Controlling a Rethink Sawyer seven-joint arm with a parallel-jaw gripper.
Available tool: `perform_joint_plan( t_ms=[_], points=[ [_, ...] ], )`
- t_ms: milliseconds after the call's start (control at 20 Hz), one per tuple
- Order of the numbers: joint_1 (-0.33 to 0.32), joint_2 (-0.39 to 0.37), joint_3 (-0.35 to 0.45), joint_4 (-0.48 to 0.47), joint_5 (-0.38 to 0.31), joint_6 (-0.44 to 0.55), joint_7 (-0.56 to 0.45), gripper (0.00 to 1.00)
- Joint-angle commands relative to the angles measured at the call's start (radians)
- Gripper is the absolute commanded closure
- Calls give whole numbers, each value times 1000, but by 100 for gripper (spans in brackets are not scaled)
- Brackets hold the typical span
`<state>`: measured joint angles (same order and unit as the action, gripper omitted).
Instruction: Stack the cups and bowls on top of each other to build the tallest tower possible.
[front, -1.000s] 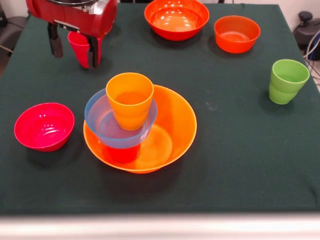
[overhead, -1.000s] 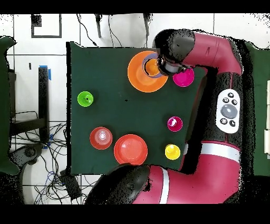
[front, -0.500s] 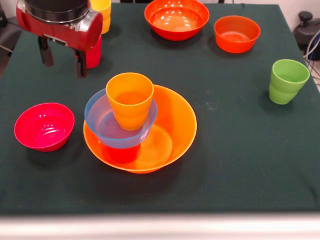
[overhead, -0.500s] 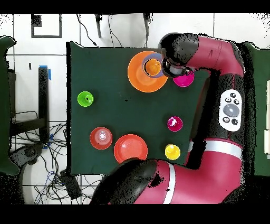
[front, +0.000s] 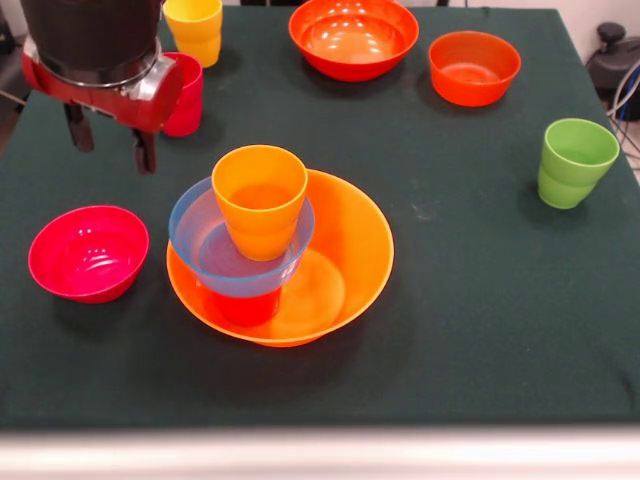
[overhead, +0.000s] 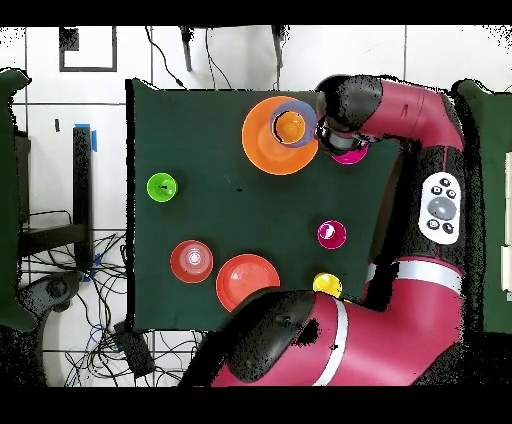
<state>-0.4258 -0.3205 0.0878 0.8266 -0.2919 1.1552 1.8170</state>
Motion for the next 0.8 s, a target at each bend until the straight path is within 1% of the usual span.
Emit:
perform_joint_plan(
  t_ms=[50,200,550,800],
  points=[
    [-20,106,137,-75,-100,-42,-422,0],
    [-31,117,144,-87,-105,-50,-445,0],
    [-40,131,148,-85,-107,-73,-451,0],
    [-41,163,154,-115,-110,-84,-460,0]
  ],
)
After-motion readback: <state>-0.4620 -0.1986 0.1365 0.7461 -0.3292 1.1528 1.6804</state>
